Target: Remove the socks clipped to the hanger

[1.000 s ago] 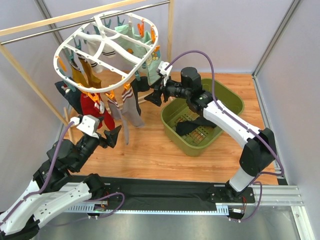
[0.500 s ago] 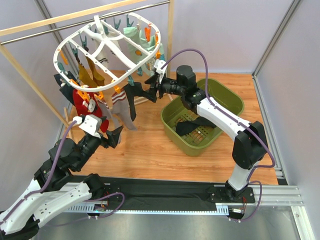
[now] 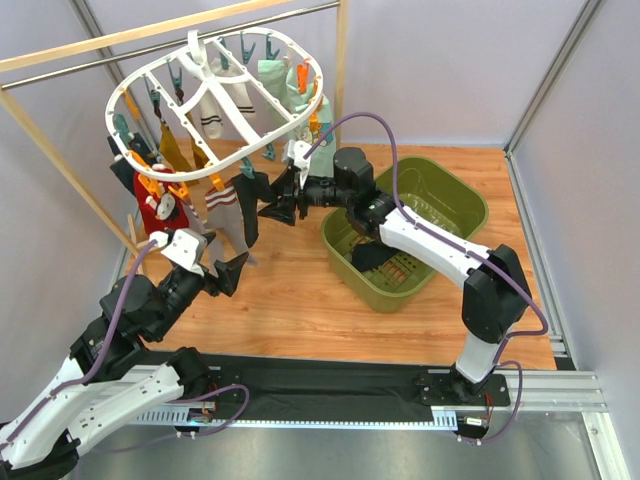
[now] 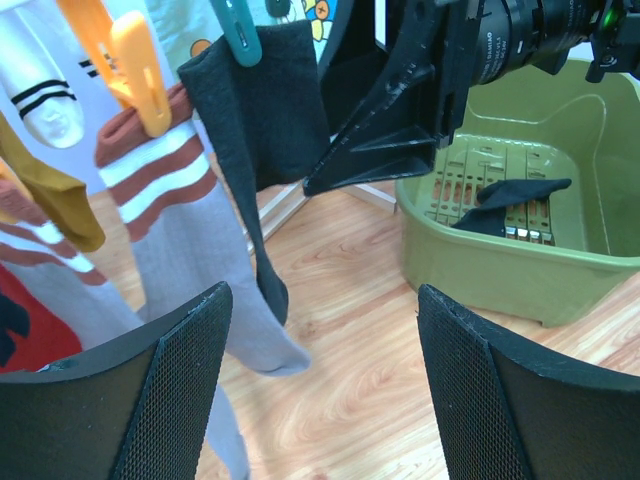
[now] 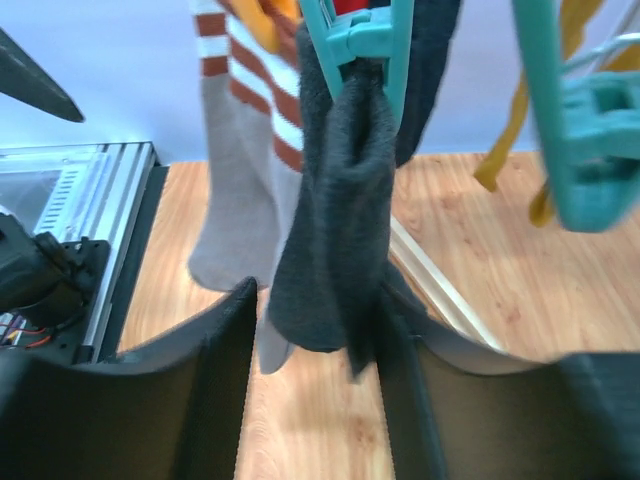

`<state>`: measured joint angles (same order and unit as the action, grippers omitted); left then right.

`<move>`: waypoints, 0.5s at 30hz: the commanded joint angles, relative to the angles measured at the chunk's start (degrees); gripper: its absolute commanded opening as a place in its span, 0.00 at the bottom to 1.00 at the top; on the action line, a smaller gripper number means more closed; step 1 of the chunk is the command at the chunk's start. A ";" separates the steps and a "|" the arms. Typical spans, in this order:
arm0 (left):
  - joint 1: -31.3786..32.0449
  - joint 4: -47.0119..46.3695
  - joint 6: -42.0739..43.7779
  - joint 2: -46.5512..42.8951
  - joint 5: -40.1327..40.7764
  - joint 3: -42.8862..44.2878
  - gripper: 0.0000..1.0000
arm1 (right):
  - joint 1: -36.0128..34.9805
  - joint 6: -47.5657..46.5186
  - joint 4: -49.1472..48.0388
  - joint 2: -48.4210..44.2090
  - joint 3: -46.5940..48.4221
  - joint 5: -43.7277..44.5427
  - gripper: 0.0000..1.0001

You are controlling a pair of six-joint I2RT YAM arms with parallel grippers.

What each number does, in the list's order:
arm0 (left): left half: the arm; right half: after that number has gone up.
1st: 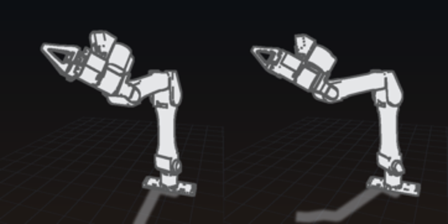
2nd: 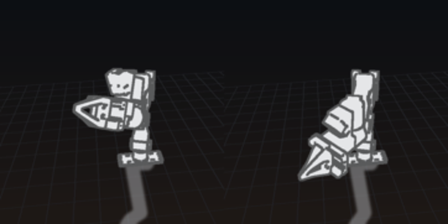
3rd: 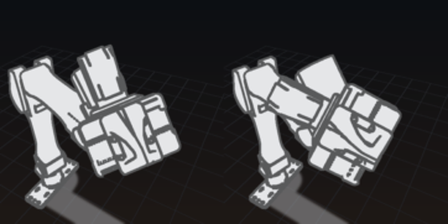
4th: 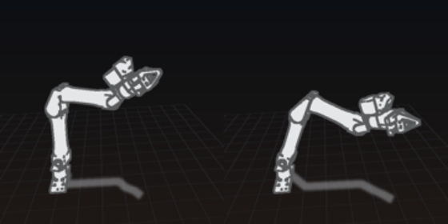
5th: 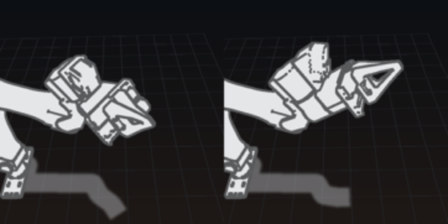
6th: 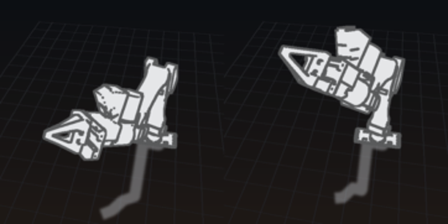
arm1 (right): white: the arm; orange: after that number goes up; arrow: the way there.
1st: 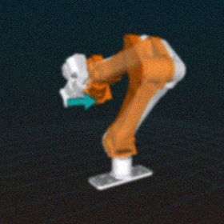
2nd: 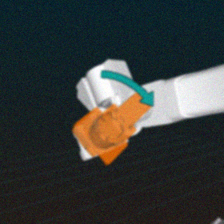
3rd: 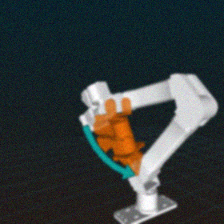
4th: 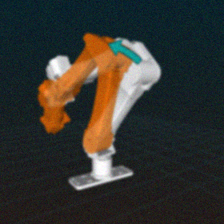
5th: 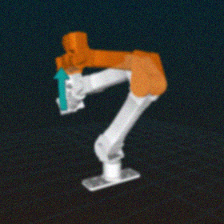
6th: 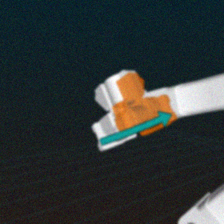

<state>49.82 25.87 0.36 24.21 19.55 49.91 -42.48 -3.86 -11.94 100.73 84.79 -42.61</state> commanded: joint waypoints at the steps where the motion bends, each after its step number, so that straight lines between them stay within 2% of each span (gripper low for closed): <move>1: -0.25 -1.70 -0.10 0.23 -0.22 -0.08 0.81 | -0.58 1.92 -4.05 -0.80 0.02 -0.02 0.42; 2: -0.25 -1.70 -0.10 0.23 -0.04 -0.08 0.81 | -0.67 2.27 -4.14 -0.88 -0.24 0.33 0.29; 4: -0.25 -1.52 -0.10 0.31 0.22 0.10 0.81 | -0.85 3.50 -4.31 -1.85 -0.42 0.51 0.17; 5: -0.25 -1.26 -0.18 0.40 -0.04 0.19 0.81 | -0.85 5.07 -4.31 -2.37 -0.42 0.51 0.00; 10: -0.43 -1.43 -1.76 -0.21 -6.44 0.63 0.77 | -0.94 12.89 -5.98 -6.93 -2.17 -1.77 0.00; 15: -0.60 -1.52 -4.13 -0.83 -6.98 1.33 0.78 | -0.85 17.48 -6.07 -10.90 -3.14 -5.55 0.00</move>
<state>49.71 25.87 -1.26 24.03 14.55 49.91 -43.09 8.54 -14.11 94.56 81.62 -44.80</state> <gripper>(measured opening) 0.777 0.010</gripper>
